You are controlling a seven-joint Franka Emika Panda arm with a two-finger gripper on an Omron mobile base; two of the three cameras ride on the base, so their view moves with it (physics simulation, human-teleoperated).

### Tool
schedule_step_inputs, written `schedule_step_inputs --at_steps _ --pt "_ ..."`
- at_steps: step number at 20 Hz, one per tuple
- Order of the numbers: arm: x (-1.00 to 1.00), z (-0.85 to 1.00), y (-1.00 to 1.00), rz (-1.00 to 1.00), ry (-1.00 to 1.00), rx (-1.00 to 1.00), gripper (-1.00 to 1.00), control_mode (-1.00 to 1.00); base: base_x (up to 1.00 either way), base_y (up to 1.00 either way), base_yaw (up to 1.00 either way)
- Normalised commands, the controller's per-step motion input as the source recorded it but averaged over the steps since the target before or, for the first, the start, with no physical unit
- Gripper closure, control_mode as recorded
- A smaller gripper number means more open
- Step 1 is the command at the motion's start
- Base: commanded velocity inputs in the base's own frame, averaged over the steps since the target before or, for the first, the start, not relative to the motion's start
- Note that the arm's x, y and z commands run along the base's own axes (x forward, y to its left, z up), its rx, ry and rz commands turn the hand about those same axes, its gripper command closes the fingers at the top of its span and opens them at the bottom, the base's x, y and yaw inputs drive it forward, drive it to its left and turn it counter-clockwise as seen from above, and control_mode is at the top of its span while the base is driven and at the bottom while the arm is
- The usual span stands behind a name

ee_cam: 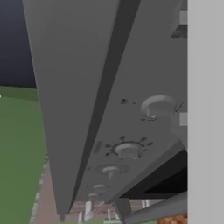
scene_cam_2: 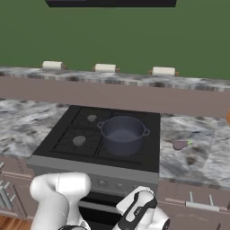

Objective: Turn on the burner for the pot on the stove. Wait thirty seconds for the pot to heat up. Then add the eggplant to the pot.

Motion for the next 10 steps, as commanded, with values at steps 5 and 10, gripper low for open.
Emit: schedule_step_inputs --at_steps 5,10 --pt "-0.69 -1.00 0.45 0.64 0.33 -0.36 1.00 -1.00 0.00 0.00 0.00" --pt "-0.19 -0.24 0.07 0.13 0.06 -0.10 1.00 -1.00 0.00 0.00 0.00"
